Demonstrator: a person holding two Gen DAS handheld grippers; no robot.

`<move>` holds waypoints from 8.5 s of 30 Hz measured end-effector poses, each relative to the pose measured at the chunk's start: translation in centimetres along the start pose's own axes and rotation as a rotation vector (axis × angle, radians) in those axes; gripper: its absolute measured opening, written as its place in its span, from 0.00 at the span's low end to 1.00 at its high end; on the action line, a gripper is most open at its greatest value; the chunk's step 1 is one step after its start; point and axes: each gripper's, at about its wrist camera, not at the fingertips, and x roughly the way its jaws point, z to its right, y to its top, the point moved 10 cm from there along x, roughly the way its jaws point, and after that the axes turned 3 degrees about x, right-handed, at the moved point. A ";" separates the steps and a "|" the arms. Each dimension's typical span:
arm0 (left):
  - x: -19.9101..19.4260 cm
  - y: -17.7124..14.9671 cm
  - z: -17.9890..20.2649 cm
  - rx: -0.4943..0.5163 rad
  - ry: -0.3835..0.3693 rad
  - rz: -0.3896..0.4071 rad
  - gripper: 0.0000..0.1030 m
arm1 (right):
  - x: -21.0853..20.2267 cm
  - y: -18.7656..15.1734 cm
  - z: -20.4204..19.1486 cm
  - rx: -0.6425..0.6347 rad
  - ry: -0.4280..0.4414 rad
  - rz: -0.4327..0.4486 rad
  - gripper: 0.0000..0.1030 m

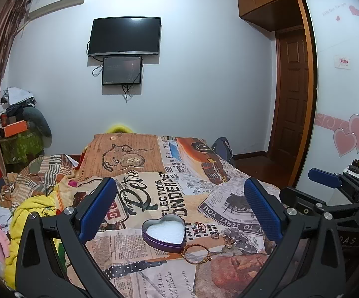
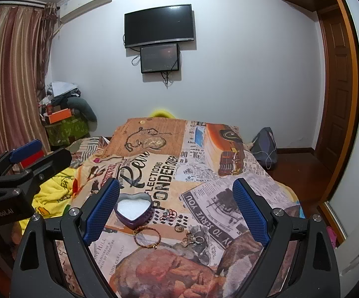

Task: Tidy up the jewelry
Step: 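Grasp the twisted red-gold bangle with left gripper while right gripper grasps a gold ring, then lift the bangle with left gripper while right gripper carries the ring toward the heart tin, then lower the bangle into the tin and open left gripper while right gripper releases the ring there, then grasp a silver stone ring with right gripper while left gripper grasps a gold ring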

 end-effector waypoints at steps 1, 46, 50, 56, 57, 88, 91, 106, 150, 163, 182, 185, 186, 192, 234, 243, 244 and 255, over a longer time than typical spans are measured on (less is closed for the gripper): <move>0.1 -0.1 0.0 -0.002 -0.001 -0.002 1.00 | 0.1 -0.1 0.1 0.001 -0.003 -0.004 0.88; 14.6 -20.4 1.2 -0.173 -0.167 -0.660 0.32 | 12.3 -16.4 2.8 0.150 0.187 -0.584 0.33; 14.9 -20.5 1.1 -0.179 -0.169 -0.661 0.29 | 12.5 -16.4 3.0 0.180 0.186 -0.583 0.31; 15.3 -20.7 1.1 -0.195 -0.170 -0.667 0.16 | 13.3 -16.3 2.9 0.176 0.165 -0.570 0.20; 15.4 -20.8 1.1 -0.197 -0.169 -0.667 0.11 | 13.5 -16.3 3.0 0.176 0.162 -0.569 0.18; 14.0 -19.9 1.0 -0.123 -0.139 -0.668 0.33 | 10.8 -12.6 1.9 0.158 0.171 -0.471 0.16; 14.5 -20.4 1.1 -0.114 -0.134 -0.673 0.32 | 10.7 -12.5 2.1 0.162 0.167 -0.469 0.16; 15.2 -20.7 2.3 -0.009 -0.103 -0.651 0.06 | 10.4 -11.8 1.8 0.138 0.163 -0.450 0.16; 16.0 -13.2 -5.8 -0.138 -0.050 -0.469 0.06 | 16.1 -7.0 -5.6 0.006 0.271 -0.372 0.16; 17.7 -15.0 -6.4 -0.127 -0.072 -0.527 0.06 | 18.7 -9.3 -7.2 -0.061 0.304 -0.456 0.16; 16.4 -14.5 -8.3 -0.116 -0.032 -0.512 0.08 | 20.1 -11.1 -9.1 -0.106 0.343 -0.539 0.16; 16.1 -14.5 -8.6 -0.114 -0.019 -0.513 0.08 | 20.1 -11.2 -9.1 -0.110 0.338 -0.541 0.16; 16.0 -14.5 -8.6 -0.115 -0.017 -0.514 0.09 | 20.1 -11.2 -9.1 -0.109 0.334 -0.544 0.16; 15.4 -14.2 -8.6 -0.112 -0.009 -0.511 0.18 | 19.6 -11.0 -8.4 -0.066 0.336 -0.562 0.21; 16.9 -18.6 6.8 0.030 -0.238 -0.672 0.31 | 13.3 -14.7 5.3 -0.009 0.112 -0.580 0.22; 17.0 -19.9 7.2 0.050 -0.266 -0.704 0.31 | 15.2 -15.6 5.1 0.029 0.148 -0.596 0.22; 17.2 -20.0 7.3 0.053 -0.269 -0.706 0.31 | 15.3 -15.8 5.1 0.015 0.140 -0.595 0.22; 19.2 -20.2 8.7 0.079 -0.287 -0.713 0.31 | 15.2 -15.3 5.4 0.008 0.130 -0.566 0.14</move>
